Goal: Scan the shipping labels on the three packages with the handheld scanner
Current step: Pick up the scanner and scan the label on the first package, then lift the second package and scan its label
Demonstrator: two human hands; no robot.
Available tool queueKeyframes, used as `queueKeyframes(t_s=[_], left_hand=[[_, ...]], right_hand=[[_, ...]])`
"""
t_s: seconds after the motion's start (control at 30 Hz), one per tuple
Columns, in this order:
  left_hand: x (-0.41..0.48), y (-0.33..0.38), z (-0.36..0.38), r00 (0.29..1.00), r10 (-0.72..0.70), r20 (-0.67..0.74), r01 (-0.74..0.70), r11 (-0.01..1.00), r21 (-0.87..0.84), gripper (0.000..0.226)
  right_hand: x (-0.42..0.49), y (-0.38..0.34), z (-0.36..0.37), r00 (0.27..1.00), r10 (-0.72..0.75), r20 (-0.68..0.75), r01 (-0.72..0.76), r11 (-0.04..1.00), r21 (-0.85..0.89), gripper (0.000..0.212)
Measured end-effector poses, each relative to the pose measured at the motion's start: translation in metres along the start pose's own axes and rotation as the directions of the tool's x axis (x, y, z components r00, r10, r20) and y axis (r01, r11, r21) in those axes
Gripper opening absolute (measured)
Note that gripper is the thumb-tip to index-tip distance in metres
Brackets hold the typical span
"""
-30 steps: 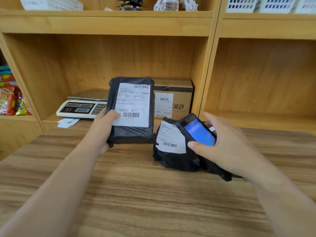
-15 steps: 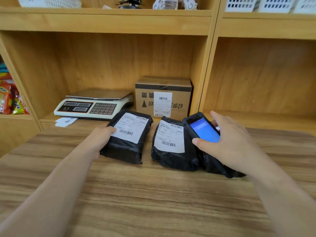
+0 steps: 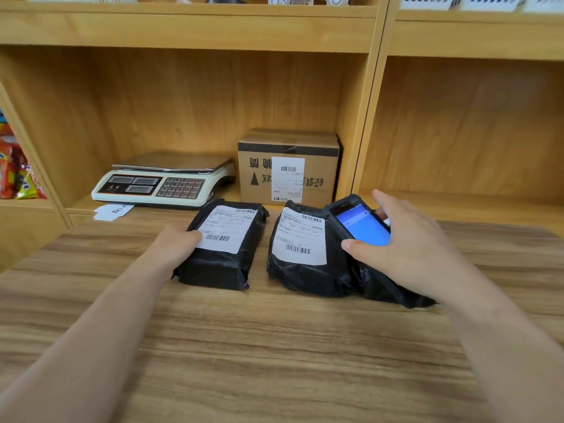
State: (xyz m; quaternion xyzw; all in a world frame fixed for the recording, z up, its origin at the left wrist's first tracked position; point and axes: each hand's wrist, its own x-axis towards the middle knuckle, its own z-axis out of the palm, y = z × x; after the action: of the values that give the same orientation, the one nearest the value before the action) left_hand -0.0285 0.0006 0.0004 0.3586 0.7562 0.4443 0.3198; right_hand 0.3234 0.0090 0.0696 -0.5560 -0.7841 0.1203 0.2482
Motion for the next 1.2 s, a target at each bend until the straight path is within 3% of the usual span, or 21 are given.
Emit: queueKeyframes(t_s=[0.13, 0.2, 0.3, 0.43, 0.57, 0.67, 0.8, 0.97, 1.07, 1.2], left_hand=[[-0.001, 0.001, -0.003, 0.994, 0.089, -0.067, -0.074, 0.976, 0.203, 0.023], [-0.011, 0.012, -0.003, 0.980, 0.178, -0.086, -0.145, 0.944, 0.296, 0.036], [-0.027, 0.038, -0.003, 0.938, 0.302, -0.172, -0.246, 0.927, 0.285, 0.050], [-0.058, 0.066, 0.012, 0.888, 0.454, -0.070, -0.428, 0.873, 0.232, 0.044], [-0.080, 0.086, 0.042, 0.844, 0.532, 0.067, -0.535, 0.828, 0.169, 0.056], [-0.070, 0.093, 0.072, 0.848, 0.515, 0.122, -0.530, 0.828, 0.185, 0.058], [-0.052, 0.080, 0.108, 0.868, 0.445, 0.222, -0.497, 0.785, 0.369, 0.062], [-0.029, 0.066, 0.116, 0.924, 0.356, 0.135, -0.373, 0.771, 0.517, 0.065], [-0.021, 0.065, 0.118, 0.946, 0.306, 0.108, -0.315, 0.781, 0.539, 0.041], [-0.014, 0.059, 0.121, 0.944, 0.300, 0.134, -0.323, 0.771, 0.549, 0.033]], right_hand=[[-0.001, 0.001, 0.000, 1.000, 0.003, 0.005, -0.003, 1.000, 0.009, 0.106], [-0.001, 0.001, -0.001, 1.000, 0.006, 0.006, -0.006, 1.000, 0.013, 0.106], [0.000, 0.001, -0.004, 1.000, -0.005, -0.008, 0.005, 1.000, 0.017, 0.106], [0.000, 0.000, -0.008, 1.000, -0.009, -0.017, 0.009, 1.000, 0.012, 0.103], [-0.003, -0.002, -0.011, 1.000, -0.011, -0.027, 0.012, 1.000, 0.013, 0.102], [-0.004, -0.004, -0.014, 0.999, -0.015, -0.029, 0.016, 0.999, 0.032, 0.097], [-0.004, -0.002, -0.015, 0.999, -0.014, -0.036, 0.015, 0.999, 0.042, 0.097], [-0.001, 0.002, -0.016, 0.999, 0.005, -0.051, -0.005, 1.000, -0.001, 0.099], [-0.001, 0.003, -0.015, 0.999, 0.009, -0.047, -0.009, 1.000, 0.003, 0.098], [-0.003, 0.001, -0.014, 0.999, 0.002, -0.048, -0.002, 1.000, -0.016, 0.098]])
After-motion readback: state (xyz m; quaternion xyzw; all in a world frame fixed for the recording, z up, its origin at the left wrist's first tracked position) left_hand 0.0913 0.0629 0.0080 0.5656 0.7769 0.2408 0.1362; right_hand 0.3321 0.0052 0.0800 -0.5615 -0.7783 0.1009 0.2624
